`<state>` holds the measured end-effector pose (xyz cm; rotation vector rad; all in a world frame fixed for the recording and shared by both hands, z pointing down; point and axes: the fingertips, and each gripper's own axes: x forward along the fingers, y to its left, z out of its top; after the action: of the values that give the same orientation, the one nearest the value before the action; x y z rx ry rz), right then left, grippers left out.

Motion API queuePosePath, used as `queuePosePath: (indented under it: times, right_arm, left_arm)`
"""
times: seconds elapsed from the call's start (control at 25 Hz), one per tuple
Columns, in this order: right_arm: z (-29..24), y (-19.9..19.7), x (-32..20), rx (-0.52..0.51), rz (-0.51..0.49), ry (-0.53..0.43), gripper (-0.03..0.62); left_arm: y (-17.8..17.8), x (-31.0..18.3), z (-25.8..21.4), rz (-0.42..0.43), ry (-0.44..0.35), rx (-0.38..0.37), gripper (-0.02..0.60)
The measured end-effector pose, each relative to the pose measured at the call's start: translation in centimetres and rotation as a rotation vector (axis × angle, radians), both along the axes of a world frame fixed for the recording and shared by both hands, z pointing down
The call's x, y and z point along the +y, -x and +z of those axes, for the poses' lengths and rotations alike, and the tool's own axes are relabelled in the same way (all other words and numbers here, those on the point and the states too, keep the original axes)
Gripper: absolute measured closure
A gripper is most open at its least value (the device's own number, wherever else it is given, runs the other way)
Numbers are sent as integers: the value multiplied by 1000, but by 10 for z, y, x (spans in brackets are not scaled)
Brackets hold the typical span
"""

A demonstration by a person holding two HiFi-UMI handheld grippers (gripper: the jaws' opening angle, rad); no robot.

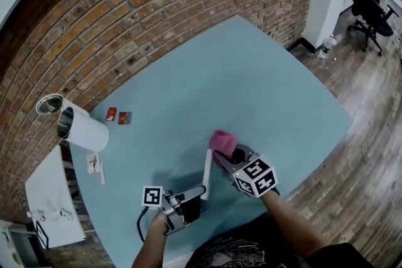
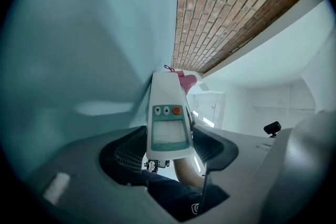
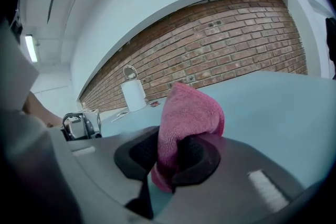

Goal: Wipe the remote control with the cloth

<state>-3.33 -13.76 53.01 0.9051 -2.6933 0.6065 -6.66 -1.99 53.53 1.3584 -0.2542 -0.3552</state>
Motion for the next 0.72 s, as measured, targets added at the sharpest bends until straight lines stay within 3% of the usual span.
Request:
queuePosePath:
  times: [0.72]
  right_arm:
    - [-9, 29, 43, 61, -83, -35, 530]
  left_arm:
    - [3, -9, -2, -44, 2, 50, 310]
